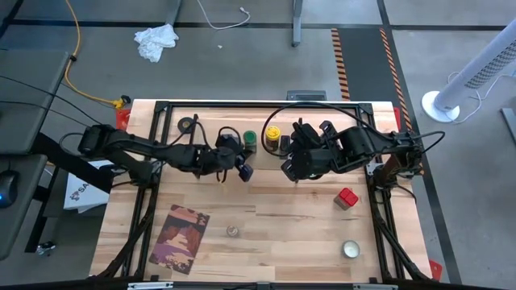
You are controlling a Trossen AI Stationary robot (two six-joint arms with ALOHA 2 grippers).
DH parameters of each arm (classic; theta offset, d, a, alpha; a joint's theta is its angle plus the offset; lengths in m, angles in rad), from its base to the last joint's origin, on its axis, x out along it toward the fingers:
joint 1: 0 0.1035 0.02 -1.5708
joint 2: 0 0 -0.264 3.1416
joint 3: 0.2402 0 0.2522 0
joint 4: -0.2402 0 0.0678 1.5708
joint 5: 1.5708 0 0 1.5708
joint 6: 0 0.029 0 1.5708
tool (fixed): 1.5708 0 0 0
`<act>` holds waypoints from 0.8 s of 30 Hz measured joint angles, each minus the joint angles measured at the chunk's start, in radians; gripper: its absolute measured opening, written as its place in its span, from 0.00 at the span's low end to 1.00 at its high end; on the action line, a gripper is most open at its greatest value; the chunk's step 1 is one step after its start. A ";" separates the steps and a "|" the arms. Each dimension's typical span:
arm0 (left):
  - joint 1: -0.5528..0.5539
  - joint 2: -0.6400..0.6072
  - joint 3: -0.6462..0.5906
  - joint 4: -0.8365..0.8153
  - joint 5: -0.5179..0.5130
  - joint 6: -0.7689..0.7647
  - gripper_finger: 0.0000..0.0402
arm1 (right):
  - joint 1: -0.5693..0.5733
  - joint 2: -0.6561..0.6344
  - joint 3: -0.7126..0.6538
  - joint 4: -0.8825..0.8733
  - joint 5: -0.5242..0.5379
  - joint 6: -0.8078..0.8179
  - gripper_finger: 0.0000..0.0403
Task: Shelf spices
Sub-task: Put the green seasoning bottle on the shelf, then put the red seasoning can on the shelf
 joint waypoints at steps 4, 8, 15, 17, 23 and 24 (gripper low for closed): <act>0.023 0.001 0.000 0.014 0.002 0.011 0.00 | 0.000 0.000 0.000 0.000 0.000 0.000 0.00; 0.034 0.000 0.000 0.016 0.067 0.011 0.00 | 0.000 0.000 0.000 0.000 -0.002 -0.001 0.00; -0.073 -0.148 -0.002 -0.090 0.256 0.068 0.00 | 0.006 0.000 0.000 0.000 -0.234 -0.139 0.00; -0.129 -0.226 -0.002 -0.173 0.236 0.076 0.00 | 0.023 0.000 -0.010 0.005 -0.299 -0.156 0.00; -0.321 -0.445 -0.027 -0.478 0.025 -0.098 0.00 | 0.117 -0.005 -0.196 0.001 -0.449 -0.095 0.00; -0.348 -0.472 -0.037 -0.513 -0.004 -0.145 0.00 | 0.135 -0.005 -0.247 0.001 -0.476 -0.063 0.00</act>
